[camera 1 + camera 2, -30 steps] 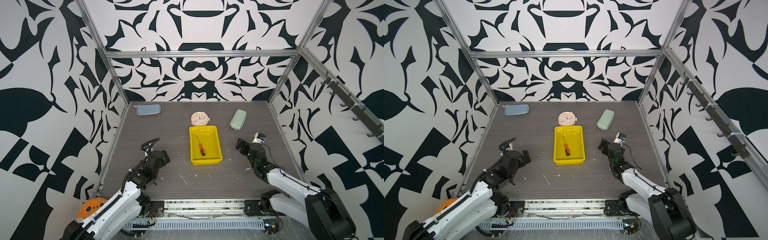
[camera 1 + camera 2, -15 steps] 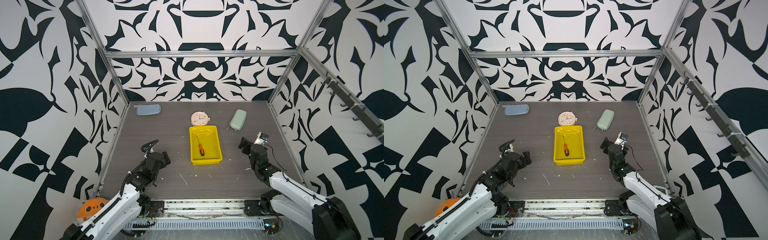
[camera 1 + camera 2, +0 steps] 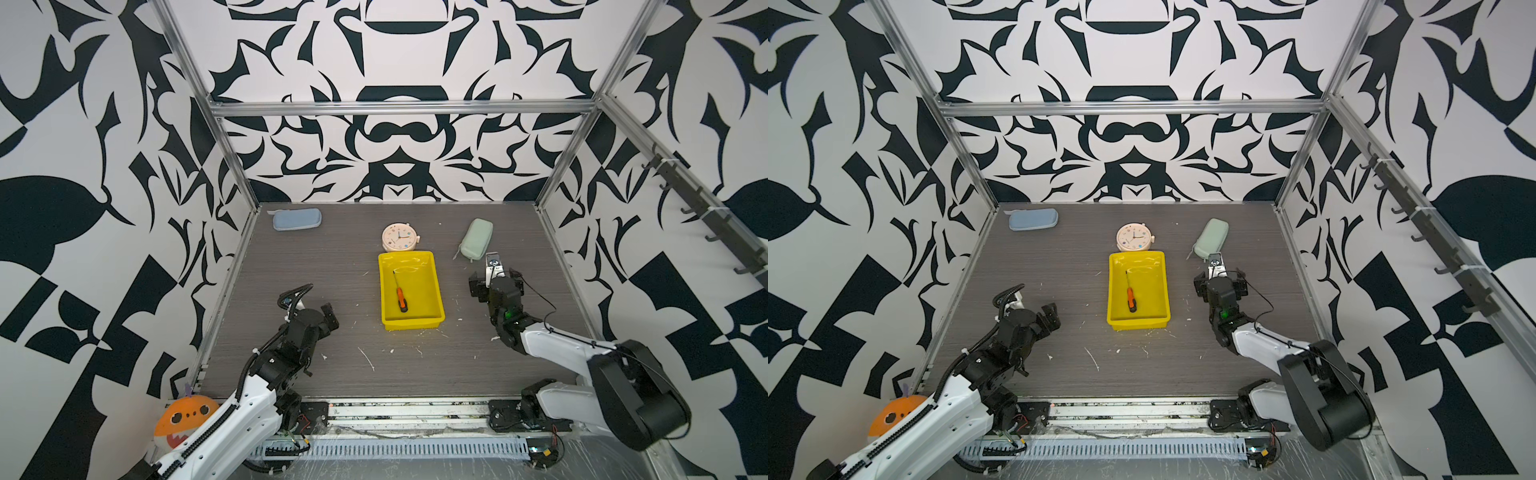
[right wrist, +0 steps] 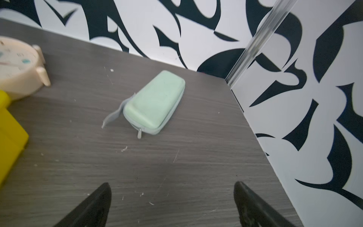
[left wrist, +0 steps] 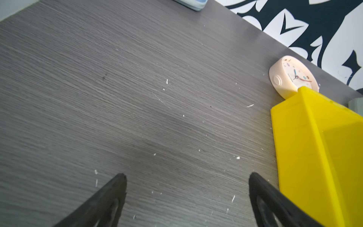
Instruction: Put the screwdriver in the bin
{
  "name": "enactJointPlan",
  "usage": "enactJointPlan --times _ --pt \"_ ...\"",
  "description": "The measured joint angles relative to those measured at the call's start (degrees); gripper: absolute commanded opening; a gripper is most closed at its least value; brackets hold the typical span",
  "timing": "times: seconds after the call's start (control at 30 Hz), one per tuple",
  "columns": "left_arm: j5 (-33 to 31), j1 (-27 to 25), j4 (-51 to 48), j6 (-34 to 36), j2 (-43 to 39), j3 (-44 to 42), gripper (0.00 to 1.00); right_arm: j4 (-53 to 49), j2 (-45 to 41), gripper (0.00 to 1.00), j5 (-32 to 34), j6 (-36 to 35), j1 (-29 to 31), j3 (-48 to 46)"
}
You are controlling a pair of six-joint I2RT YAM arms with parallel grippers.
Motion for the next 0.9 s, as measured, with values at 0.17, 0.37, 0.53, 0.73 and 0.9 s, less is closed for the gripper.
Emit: enactJointPlan --times 0.17,0.37,0.53,0.73,0.9 --pt "-0.63 0.0 0.26 -0.35 -0.2 -0.42 0.99 4.72 8.96 0.99 -0.07 -1.44 -1.73 -0.04" --pt "-1.79 0.0 0.76 -0.37 -0.09 -0.42 1.0 8.7 12.63 0.99 -0.63 -1.33 -3.93 0.13" --pt "-1.97 0.0 1.14 -0.52 1.42 -0.42 1.0 8.83 12.72 0.94 -1.07 -0.35 -5.35 1.25" --pt "-1.68 0.0 1.16 -0.61 4.98 -0.37 0.99 8.44 12.72 0.95 -2.97 1.29 -7.58 3.08" --pt "-1.44 0.0 1.05 -0.83 7.41 -0.17 1.0 14.84 13.92 0.99 -5.14 4.7 -11.67 -0.5"
